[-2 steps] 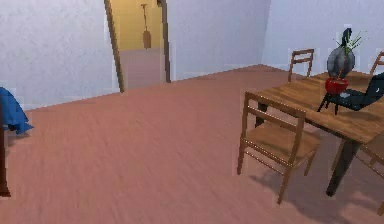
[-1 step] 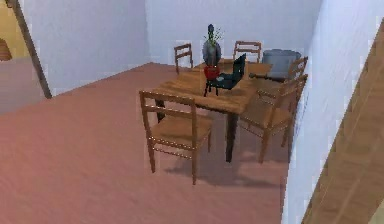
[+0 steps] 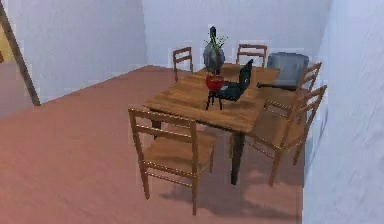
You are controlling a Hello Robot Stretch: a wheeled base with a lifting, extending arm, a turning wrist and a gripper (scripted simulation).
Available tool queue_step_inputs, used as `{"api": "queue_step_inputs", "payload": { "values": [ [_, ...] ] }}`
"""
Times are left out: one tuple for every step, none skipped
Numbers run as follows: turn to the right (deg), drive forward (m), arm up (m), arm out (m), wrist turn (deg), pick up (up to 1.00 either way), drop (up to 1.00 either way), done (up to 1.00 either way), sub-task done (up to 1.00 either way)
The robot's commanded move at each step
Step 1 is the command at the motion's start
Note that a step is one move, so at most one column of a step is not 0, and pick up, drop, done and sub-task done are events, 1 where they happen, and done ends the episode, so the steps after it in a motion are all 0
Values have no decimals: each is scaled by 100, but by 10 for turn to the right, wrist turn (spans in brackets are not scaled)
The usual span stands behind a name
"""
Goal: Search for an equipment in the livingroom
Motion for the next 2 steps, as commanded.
{"api": "queue_step_inputs", "payload": {
  "values": [
    [-450,0,0,0,0,0,0,0,0],
    [0,100,0,0,0,0,0,0,0]
  ]
}}
